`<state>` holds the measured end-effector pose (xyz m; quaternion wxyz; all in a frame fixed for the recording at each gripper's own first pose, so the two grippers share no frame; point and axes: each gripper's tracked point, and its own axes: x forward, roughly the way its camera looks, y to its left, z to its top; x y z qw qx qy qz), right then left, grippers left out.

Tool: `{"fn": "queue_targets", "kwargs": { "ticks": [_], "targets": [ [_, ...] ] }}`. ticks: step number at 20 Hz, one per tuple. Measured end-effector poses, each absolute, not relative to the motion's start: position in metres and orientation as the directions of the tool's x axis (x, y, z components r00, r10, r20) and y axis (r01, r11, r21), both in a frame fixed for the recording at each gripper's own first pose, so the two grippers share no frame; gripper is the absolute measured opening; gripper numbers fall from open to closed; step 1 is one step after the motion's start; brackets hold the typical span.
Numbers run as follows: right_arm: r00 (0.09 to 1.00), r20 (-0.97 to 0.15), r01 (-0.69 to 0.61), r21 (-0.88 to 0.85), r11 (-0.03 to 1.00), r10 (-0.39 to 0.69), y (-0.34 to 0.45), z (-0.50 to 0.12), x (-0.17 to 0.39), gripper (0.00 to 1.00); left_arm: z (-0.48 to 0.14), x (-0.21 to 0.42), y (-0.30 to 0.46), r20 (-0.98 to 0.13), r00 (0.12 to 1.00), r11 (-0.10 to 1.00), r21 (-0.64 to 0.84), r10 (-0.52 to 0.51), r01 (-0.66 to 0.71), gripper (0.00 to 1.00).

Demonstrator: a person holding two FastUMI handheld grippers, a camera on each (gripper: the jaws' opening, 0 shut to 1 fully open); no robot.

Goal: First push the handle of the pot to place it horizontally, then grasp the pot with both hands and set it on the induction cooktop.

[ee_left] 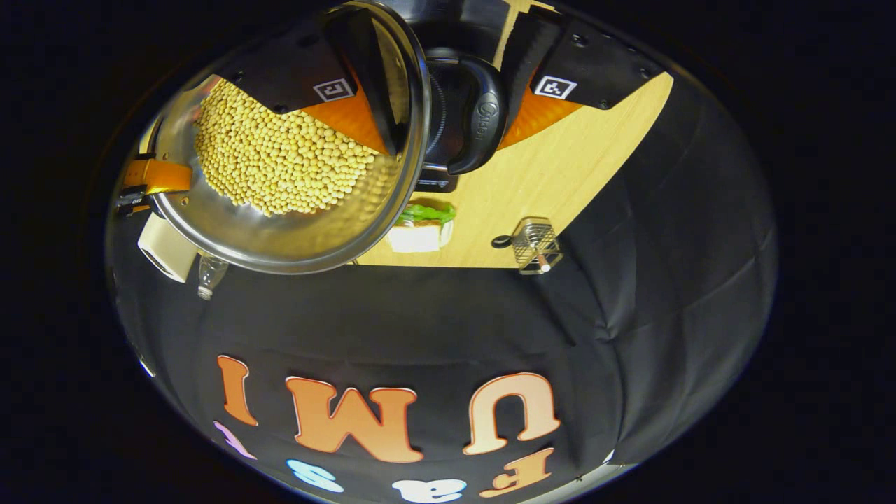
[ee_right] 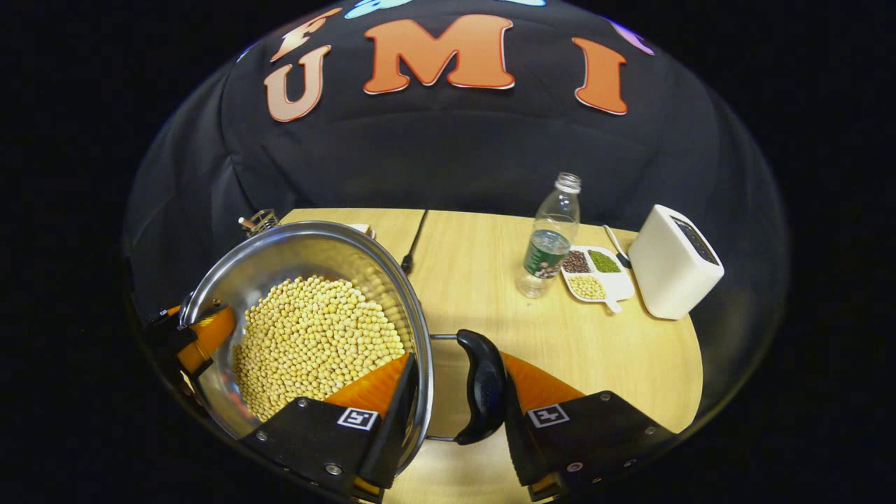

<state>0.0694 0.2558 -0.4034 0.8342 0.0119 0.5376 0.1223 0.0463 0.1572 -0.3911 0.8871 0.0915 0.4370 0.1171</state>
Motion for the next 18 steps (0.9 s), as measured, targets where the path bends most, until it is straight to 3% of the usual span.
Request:
{"fn": "queue_targets", "kwargs": {
  "ticks": [10, 18],
  "targets": [
    [0.386, -0.894, -0.226, 0.146, 0.963, 0.226, 0.304, -0.408, 0.072, 0.63, -0.393, 0.04, 0.148, -0.761, 0.575, 0.953, 0.266, 0.301, -0.146, 0.75],
    [0.362, -0.913, -0.228, 0.108, 0.968, 0.187, 0.303, -0.434, 0.075, 0.64, -0.404, 0.046, 0.153, -0.792, 0.551, 0.964, 0.236, 0.263, -0.12, 0.79]
  ]
}}
